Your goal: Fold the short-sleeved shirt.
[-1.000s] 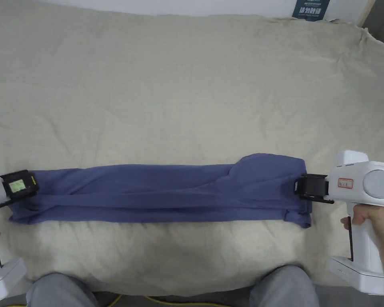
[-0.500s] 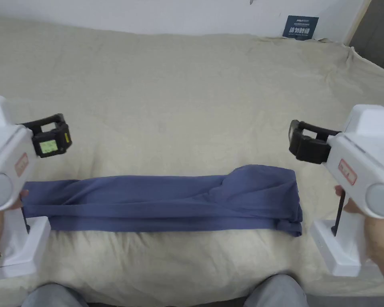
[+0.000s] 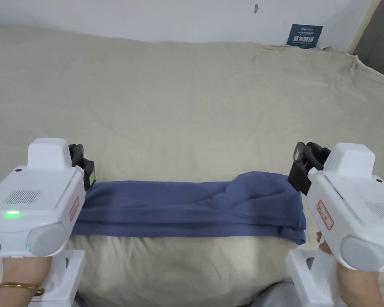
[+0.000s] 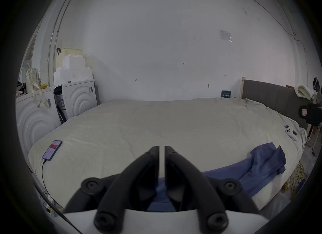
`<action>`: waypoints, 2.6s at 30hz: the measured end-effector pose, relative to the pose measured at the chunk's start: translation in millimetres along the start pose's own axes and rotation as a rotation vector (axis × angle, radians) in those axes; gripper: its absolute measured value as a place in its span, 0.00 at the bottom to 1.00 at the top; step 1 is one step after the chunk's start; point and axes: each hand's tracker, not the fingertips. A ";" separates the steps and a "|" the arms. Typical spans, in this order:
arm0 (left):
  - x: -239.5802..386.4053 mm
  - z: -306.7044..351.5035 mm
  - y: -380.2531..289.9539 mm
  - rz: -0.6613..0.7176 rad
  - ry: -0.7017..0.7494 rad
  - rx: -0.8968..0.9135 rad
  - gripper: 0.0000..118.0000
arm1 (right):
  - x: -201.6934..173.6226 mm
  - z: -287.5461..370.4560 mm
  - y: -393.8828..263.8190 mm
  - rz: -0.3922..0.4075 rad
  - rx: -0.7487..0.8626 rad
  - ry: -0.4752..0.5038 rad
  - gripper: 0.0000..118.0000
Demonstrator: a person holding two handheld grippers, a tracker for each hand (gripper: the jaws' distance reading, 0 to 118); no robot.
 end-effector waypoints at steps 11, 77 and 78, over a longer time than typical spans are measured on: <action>-0.5 2.7 -2.5 0.036 -0.004 -0.002 0.00 | -5.0 2.8 -6.2 0.001 -0.023 0.009 0.00; -146.5 -149.0 -40.4 0.155 -0.120 -0.899 0.54 | -53.3 -38.1 -24.7 0.037 -0.160 0.030 0.00; -139.9 -148.5 -40.9 0.111 -0.100 -0.904 0.49 | -52.7 -36.8 -24.8 0.035 -0.157 0.031 0.00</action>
